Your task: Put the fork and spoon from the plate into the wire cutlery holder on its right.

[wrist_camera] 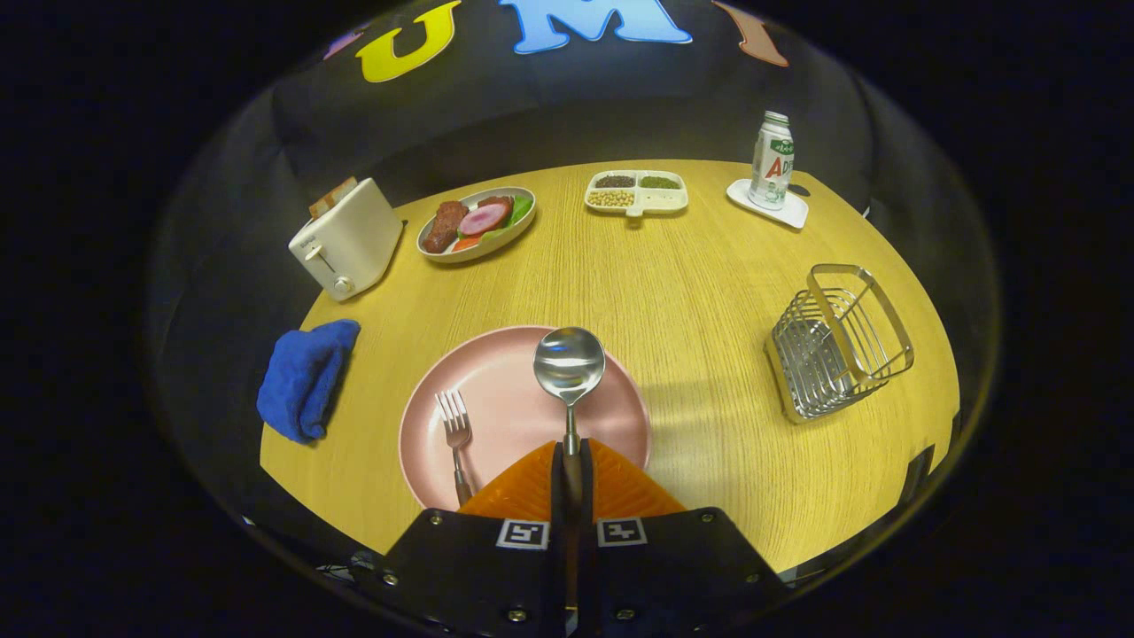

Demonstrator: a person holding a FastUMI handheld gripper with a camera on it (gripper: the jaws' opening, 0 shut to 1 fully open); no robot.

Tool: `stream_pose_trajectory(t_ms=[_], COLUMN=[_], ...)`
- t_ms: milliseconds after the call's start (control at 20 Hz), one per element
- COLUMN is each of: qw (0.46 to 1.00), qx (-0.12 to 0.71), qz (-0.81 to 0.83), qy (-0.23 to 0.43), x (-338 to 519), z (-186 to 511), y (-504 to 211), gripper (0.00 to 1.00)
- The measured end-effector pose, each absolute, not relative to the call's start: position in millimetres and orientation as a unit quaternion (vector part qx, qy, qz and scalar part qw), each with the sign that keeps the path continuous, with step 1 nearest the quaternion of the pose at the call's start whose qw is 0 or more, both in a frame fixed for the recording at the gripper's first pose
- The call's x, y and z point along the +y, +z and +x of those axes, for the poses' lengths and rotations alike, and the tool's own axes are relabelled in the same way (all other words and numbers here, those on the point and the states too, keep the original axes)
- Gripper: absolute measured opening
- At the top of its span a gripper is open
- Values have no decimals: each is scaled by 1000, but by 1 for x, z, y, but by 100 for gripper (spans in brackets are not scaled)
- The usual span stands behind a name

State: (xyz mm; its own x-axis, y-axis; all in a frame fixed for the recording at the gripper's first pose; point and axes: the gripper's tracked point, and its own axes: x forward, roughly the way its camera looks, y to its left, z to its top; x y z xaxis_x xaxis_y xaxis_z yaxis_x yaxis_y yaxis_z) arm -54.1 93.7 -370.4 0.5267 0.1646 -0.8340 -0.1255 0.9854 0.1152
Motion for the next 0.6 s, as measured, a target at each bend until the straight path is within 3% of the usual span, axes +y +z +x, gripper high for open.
stream_pose_trajectory(t_ms=[600], qw=[902], qx=[428], qz=[55], qy=[1], x=[-2], z=[-9], y=[-319], gripper=[6])
